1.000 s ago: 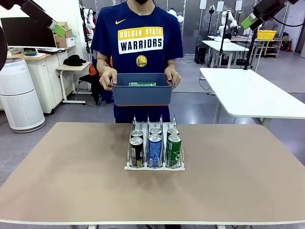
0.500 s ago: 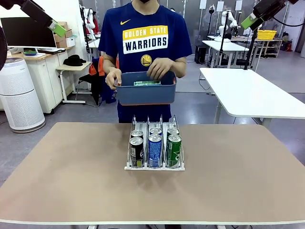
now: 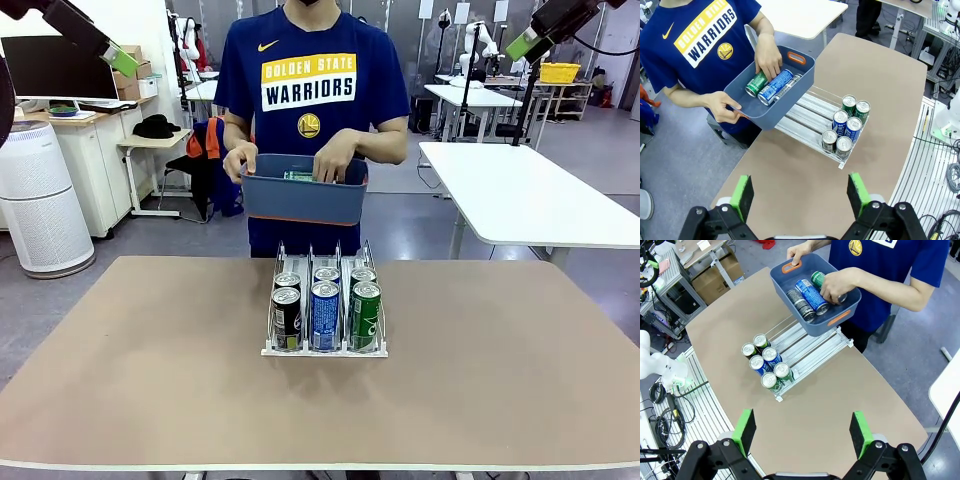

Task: Fill the beverage cans into the dispenser.
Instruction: Pick up the Sprite handed by the human.

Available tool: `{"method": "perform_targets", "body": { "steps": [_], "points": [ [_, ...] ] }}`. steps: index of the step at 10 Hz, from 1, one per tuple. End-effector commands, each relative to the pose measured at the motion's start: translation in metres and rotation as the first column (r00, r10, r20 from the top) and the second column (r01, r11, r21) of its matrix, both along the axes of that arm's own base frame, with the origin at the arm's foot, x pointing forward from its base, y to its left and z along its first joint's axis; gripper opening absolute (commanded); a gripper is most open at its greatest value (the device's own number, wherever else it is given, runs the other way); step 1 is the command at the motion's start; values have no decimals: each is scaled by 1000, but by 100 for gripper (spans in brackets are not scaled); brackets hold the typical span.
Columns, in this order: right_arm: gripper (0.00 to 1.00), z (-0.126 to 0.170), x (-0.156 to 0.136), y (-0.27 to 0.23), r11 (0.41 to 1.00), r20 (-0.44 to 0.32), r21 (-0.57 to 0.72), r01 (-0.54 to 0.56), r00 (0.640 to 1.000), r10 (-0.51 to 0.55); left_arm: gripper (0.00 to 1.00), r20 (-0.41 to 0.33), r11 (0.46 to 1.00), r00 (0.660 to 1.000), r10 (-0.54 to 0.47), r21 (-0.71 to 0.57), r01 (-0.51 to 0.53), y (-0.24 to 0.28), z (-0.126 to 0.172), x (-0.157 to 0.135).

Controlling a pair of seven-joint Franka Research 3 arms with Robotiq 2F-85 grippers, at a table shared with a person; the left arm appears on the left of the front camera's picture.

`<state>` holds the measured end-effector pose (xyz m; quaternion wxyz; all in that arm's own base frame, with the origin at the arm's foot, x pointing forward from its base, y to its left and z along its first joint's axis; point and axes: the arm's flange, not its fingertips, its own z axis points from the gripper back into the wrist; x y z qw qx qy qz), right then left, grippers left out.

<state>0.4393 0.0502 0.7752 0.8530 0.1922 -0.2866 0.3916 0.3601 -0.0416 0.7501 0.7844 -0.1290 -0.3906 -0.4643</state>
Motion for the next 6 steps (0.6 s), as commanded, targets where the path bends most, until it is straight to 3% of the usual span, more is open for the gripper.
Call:
{"method": "perform_targets", "body": {
  "steps": [1,6],
  "points": [
    [100,1,-2,1,1000,-5,8,5,1000,-5,100,-4,1000,1000,2,-1,-2,2,-2,0],
    [100,1,-2,1,1000,-5,8,5,1000,-5,100,-4,1000,1000,2,-1,-2,2,-2,0]
  ]
}}
